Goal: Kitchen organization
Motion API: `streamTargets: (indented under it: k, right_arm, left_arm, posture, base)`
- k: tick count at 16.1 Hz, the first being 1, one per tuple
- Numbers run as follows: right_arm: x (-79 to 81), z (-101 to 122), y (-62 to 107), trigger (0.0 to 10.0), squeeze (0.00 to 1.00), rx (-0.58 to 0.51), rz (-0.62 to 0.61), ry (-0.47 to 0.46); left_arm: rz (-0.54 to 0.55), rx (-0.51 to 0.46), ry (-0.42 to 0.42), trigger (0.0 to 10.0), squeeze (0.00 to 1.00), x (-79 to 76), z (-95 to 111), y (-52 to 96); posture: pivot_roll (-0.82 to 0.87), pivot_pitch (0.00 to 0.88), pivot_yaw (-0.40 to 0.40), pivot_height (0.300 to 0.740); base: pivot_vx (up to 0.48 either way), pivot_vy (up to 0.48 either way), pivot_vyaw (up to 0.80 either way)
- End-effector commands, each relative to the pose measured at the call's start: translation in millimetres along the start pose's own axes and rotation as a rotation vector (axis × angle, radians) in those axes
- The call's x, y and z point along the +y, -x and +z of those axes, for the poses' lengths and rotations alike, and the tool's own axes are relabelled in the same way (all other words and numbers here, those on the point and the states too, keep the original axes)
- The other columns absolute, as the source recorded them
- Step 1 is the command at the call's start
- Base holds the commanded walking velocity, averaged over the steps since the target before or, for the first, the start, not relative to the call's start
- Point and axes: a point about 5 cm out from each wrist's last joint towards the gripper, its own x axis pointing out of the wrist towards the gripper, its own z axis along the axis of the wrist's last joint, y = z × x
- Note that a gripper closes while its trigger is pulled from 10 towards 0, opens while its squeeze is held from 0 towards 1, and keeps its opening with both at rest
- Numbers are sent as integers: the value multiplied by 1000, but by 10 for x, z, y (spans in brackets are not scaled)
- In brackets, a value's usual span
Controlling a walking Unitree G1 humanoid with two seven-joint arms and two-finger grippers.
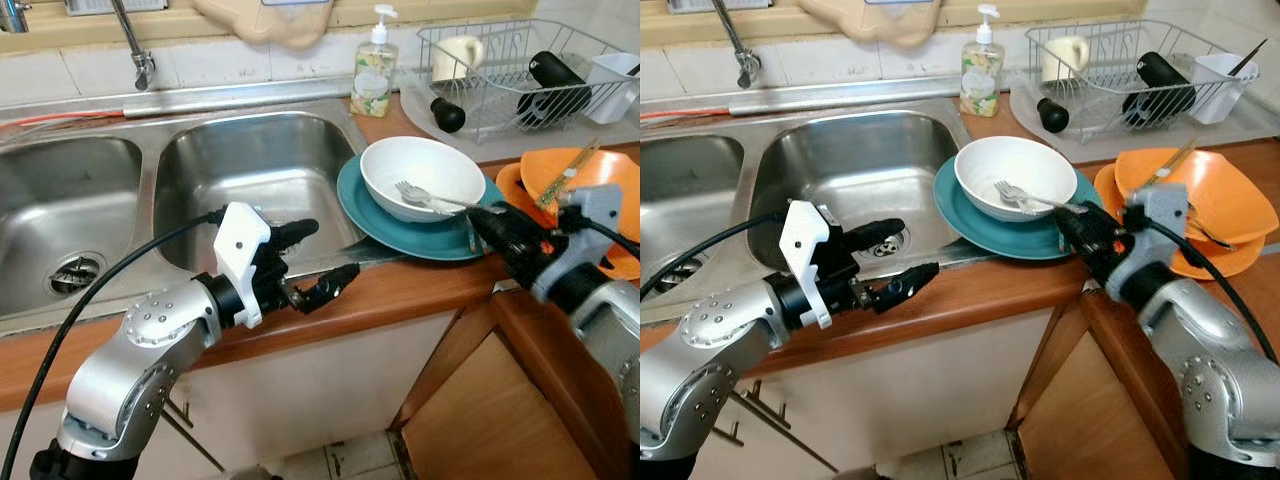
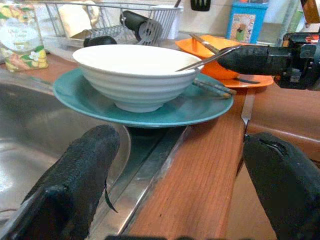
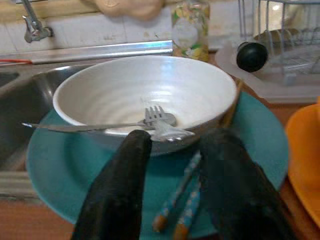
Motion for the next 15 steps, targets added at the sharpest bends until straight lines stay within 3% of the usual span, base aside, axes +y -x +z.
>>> streamTargets:
  k: [1,2,3,7,8,9,10,15]
  right_arm:
    - [-25,9,7,10000,1000,-3,-5,16]
    - [-30,8,3,10000,737,-6,-1,18]
    - [-28,18,-8,10000,0,-24,11,15]
    - [-14,44,-87,10000,0,-63,48,17]
    - [-7,29,-120,5294,0,-61,56,22]
    - [-2,26,-147,1647,0,-64,61,19]
    - [-6,25,-171,0,0,-68,59,17]
    - [-37,30,-224,0,0,-81,48,18]
  left_arm:
    - [-13,2,-3,10000,0,-13,4,7]
    - [-12,1,-3,10000,0,-15,2,6]
    - [-12,1,-3,10000,0,-20,1,5]
    - [-14,-5,0,10000,0,-26,5,1]
    - [-16,-4,0,10000,0,-29,4,-3]
    - [-17,-3,-1,10000,0,-31,3,-5]
    - [-16,-4,-2,10000,0,-30,5,-6]
    - [-13,-5,-2,10000,0,-33,1,-9]
  posture:
    - [-49,0,24,740]
    - [-47,0,22,740]
    - [-47,0,20,740]
    - [-45,0,20,740]
    - [-43,0,18,740]
    - [-41,0,17,740]
    - [-38,0,13,740]
    - [-37,0,10,740]
  base:
    - [0,0,0]
    - [0,0,0]
    - [0,0,0]
    - [0,0,0]
    - [0,0,0]
    - [0,0,0]
    - [0,0,0]
    - [0,0,0]
